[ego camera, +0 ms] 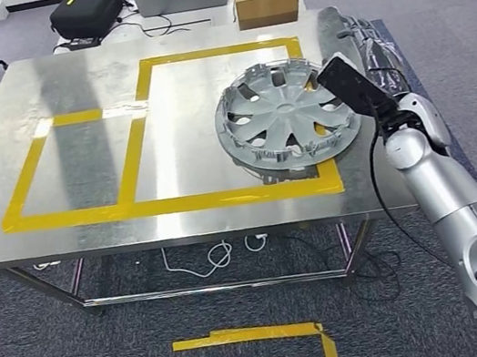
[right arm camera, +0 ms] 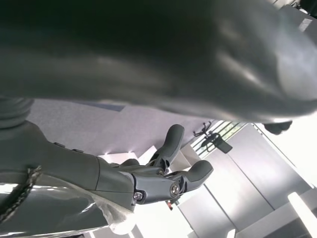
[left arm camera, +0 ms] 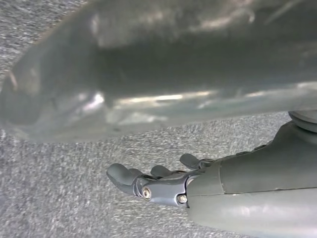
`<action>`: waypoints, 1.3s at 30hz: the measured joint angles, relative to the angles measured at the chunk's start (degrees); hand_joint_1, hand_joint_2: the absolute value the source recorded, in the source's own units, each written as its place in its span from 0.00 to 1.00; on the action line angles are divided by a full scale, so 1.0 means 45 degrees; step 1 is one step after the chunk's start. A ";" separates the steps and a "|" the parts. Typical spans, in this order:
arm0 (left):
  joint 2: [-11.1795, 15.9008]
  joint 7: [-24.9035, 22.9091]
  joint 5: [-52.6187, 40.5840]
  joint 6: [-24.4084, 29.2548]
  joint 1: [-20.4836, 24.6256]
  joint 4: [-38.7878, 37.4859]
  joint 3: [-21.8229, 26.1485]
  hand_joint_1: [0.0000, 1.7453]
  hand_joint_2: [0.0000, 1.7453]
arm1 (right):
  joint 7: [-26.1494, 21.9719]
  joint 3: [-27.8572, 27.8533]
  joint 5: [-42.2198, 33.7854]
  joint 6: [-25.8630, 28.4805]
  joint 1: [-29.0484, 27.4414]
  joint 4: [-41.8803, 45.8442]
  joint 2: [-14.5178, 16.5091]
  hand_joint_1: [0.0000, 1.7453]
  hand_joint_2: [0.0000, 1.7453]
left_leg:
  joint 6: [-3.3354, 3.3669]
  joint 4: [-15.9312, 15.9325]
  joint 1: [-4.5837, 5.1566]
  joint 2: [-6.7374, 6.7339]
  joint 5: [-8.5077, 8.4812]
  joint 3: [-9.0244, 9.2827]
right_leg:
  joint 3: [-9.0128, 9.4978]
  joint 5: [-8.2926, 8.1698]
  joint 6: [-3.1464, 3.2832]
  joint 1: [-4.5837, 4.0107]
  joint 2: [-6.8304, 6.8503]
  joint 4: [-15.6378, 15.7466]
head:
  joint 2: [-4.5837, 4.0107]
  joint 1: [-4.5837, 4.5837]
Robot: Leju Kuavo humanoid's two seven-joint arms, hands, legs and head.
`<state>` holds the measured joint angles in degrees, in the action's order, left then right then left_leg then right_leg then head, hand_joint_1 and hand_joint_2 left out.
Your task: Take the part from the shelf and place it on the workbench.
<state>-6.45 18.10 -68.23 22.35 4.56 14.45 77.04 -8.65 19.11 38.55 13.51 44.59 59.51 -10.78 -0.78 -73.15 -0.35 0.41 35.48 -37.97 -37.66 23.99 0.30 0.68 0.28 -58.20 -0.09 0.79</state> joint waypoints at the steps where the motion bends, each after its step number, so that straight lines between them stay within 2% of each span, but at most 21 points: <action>1: -0.0002 0.0000 0.0002 0.0011 0.0013 0.0000 0.0007 0.00 0.00 | -0.0023 -0.0038 0.0022 0.0074 -0.0013 0.0043 0.0005 0.00 0.00 | 0.0091 0.0842 0.0022 0.0000 -0.0284 0.0603 | -0.0110 -0.0113 -0.0003 -0.0025 -0.0006 0.0000 | 0.0000 0.0001; 3: 0.0007 0.0001 0.0002 0.0023 0.0074 0.0000 0.0012 0.00 0.00 | -0.0041 -0.0099 0.0038 0.0153 -0.0007 0.0152 0.0016 0.00 0.00 | 0.0301 0.2717 0.0110 -0.0018 -0.0736 0.1783 | -0.0277 -0.0327 -0.0059 -0.0073 -0.0006 -0.0002 | 0.0000 0.0012; 4: 0.0011 0.0004 0.0002 0.0032 0.0103 0.0000 0.0013 0.00 0.00 | -0.0049 -0.0129 0.0040 0.0172 0.0000 0.0196 0.0023 0.00 0.00 | 0.0369 0.3277 0.0157 -0.0029 -0.0865 0.2100 | -0.0326 -0.0430 -0.0116 -0.0081 0.0006 0.0007 | 0.0000 0.0024; 8: 0.0010 0.0010 0.0011 0.0058 0.0088 0.0000 0.0028 0.00 0.00 | -0.0063 -0.0185 0.0040 0.0185 -0.0035 0.0233 0.0036 0.00 0.00 | 0.0558 0.3583 0.0202 -0.0083 -0.1353 0.2006 | -0.0446 -0.0607 -0.0413 -0.0009 0.0022 0.0084 | 0.0000 0.0042; 10: 0.0000 0.0015 0.0030 0.0060 0.0106 0.0000 0.0032 0.00 0.00 | -0.0065 -0.0226 0.0034 0.0189 -0.0040 0.0236 0.0039 0.00 0.00 | 0.0700 0.3695 0.0143 -0.0127 -0.1724 0.1733 | -0.0787 0.0313 -0.0535 0.0005 -0.0015 -0.0668 | 0.0000 0.0091; 12: 0.0000 0.0020 0.0044 0.0060 0.0110 0.0000 0.0032 0.00 0.00 | -0.0059 -0.0272 0.0024 0.0194 -0.0067 0.0236 0.0039 0.00 0.00 | 0.0760 0.3684 0.0140 -0.0135 -0.2034 0.1325 | -0.1223 0.1573 -0.0632 0.0012 -0.0027 -0.2327 | 0.0001 0.0143; 14: -0.0008 0.0020 0.0053 0.0060 0.0090 0.0000 0.0034 0.00 0.00 | -0.0059 -0.0290 0.0021 0.0200 -0.0143 0.0236 0.0039 0.00 0.00 | 0.0725 0.3656 0.0128 -0.0137 -0.2333 0.0905 | -0.1240 0.1902 -0.0709 0.0030 -0.0024 -0.3495 | 0.0001 0.0145; 16: -0.0039 0.0020 0.0064 0.0061 0.0087 0.0000 0.0036 0.00 0.00 | -0.0063 -0.0321 0.0021 0.0211 -0.0186 0.0237 0.0040 0.00 0.00 | 0.0631 0.3610 0.0094 -0.0138 -0.2595 0.0526 | -0.0399 0.1387 -0.0775 0.0078 -0.0018 -0.2960 | 0.0000 0.0148; 17: -0.0050 0.0021 0.0068 0.0063 0.0091 0.0001 0.0036 0.00 0.00 | -0.0065 -0.0338 0.0021 0.0218 -0.0177 0.0244 0.0040 0.00 0.00 | 0.0567 0.3564 0.0083 -0.0138 -0.2701 0.0371 | 0.0312 0.1215 -0.0815 0.0120 -0.0016 -0.2140 | 0.0000 0.0154; 19: -0.0056 0.0023 0.0075 0.0078 0.0097 0.0004 0.0036 0.00 0.00 | -0.0080 -0.0362 0.0021 0.0238 -0.0137 0.0288 0.0049 0.00 0.00 | 0.0423 0.3416 0.0098 -0.0135 -0.2878 0.0120 | 0.1629 0.1351 -0.0809 0.0138 -0.0050 -0.0417 | 0.0001 0.0170; 20: -0.0051 0.0024 0.0075 0.0085 0.0094 0.0005 0.0036 0.00 0.00 | -0.0087 -0.0369 0.0019 0.0247 -0.0133 0.0311 0.0052 0.00 0.00 | 0.0360 0.3367 0.0114 -0.0131 -0.2974 0.0043 | 0.1953 0.1498 -0.0755 0.0121 -0.0063 0.0055 | 0.0001 0.0184; 22: -0.0041 0.0024 0.0078 0.0095 0.0073 0.0005 0.0039 0.00 0.00 | -0.0101 -0.0375 0.0019 0.0264 -0.0164 0.0330 0.0061 0.00 0.00 | 0.0233 0.3346 0.0113 -0.0117 -0.3165 -0.0055 | 0.1919 0.1494 -0.0525 0.0095 -0.0048 0.0241 | 0.0001 0.0191; 24: -0.0041 0.0024 0.0080 0.0097 0.0044 0.0002 0.0047 0.00 0.00 | -0.0102 -0.0369 0.0021 0.0266 -0.0172 0.0333 0.0079 0.00 0.00 | 0.0096 0.3039 0.0075 -0.0096 -0.2755 -0.0243 | 0.1698 0.1269 -0.0243 0.0117 -0.0005 0.0238 | 0.0000 0.0165; 26: -0.0052 0.0024 0.0080 0.0102 0.0031 0.0000 0.0059 0.00 0.00 | -0.0108 -0.0369 0.0021 0.0269 -0.0156 0.0338 0.0102 0.00 0.00 | -0.0032 0.1789 0.0039 -0.0083 -0.1541 -0.0623 | 0.1432 0.0992 -0.0050 0.0117 0.0022 0.0238 | 0.0000 0.0125; 28: -0.0057 0.0024 0.0080 0.0123 0.0030 0.0000 0.0075 0.00 0.00 | -0.0124 -0.0378 0.0023 0.0281 -0.0167 0.0339 0.0109 0.00 0.00 | -0.0093 0.0133 0.0026 -0.0082 -0.0597 -0.0929 | 0.1091 0.0716 -0.0007 0.0082 0.0024 0.0225 | 0.0000 0.0104; 30: -0.0058 0.0024 0.0080 0.0154 0.0036 0.0000 0.0087 0.00 0.00 | -0.0143 -0.0390 0.0028 0.0300 -0.0192 0.0338 0.0110 0.00 0.00 | -0.0052 -0.0370 0.0028 -0.0082 -0.0708 -0.0656 | 0.0748 0.0455 -0.0015 0.0039 0.0017 0.0209 | 0.0000 0.0105; 31: -0.0058 0.0023 0.0080 0.0166 0.0042 0.0001 0.0090 0.00 0.00 | -0.0152 -0.0401 0.0029 0.0314 -0.0199 0.0338 0.0112 0.00 0.00 | 0.0013 0.0059 0.0036 -0.0081 -0.1022 -0.0207 | 0.0589 0.0330 -0.0032 0.0012 0.0008 0.0201 | 0.0000 0.0107; 33: -0.0045 0.0007 0.0076 0.0193 0.0067 0.0004 0.0090 0.00 0.00 | -0.0163 -0.0451 0.0021 0.0355 -0.0197 0.0346 0.0110 0.00 0.00 | 0.0231 0.1826 0.0087 -0.0073 -0.1388 0.1118 | 0.0352 0.0109 -0.0090 -0.0044 -0.0003 0.0186 | 0.0001 0.0111; 35: -0.0034 -0.0013 0.0061 0.0232 0.0090 0.0005 0.0090 0.00 0.00 | -0.0177 -0.0541 -0.0035 0.0388 -0.0183 0.0361 0.0102 0.00 0.00 | 0.0389 0.3289 0.0167 -0.0064 -0.1289 0.2064 | 0.0240 -0.0099 -0.0193 -0.0061 0.0022 0.0189 | 0.0001 0.0125; 37: -0.0036 -0.0026 0.0047 0.0287 0.0087 0.0005 0.0090 0.00 0.00 | -0.0160 -0.0680 -0.0227 0.0363 -0.0183 0.0369 0.0077 0.00 0.00 | 0.0463 0.3682 0.0224 -0.0061 -0.1305 0.2168 | 0.0191 -0.0328 -0.0346 -0.0037 0.0059 0.0248 | 0.0002 0.0115; 39: -0.0058 -0.0034 0.0052 0.0347 0.0078 0.0005 0.0092 0.00 0.00 | -0.0097 -0.0883 -0.0573 0.0259 -0.0202 0.0362 -0.0021 0.00 0.00 | 0.0596 0.3766 0.0199 -0.0099 -0.1576 0.1985 | 0.0046 -0.0137 -0.0493 -0.0012 0.0036 0.0138 | 0.0002 0.0103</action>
<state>-6.71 17.95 -67.99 23.92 4.91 14.47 77.45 -9.09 15.14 35.97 14.67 43.68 61.13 -10.87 1.91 -56.20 0.55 -0.03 28.39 -29.03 -37.46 23.37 -1.92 0.63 0.44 -57.58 -0.08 1.25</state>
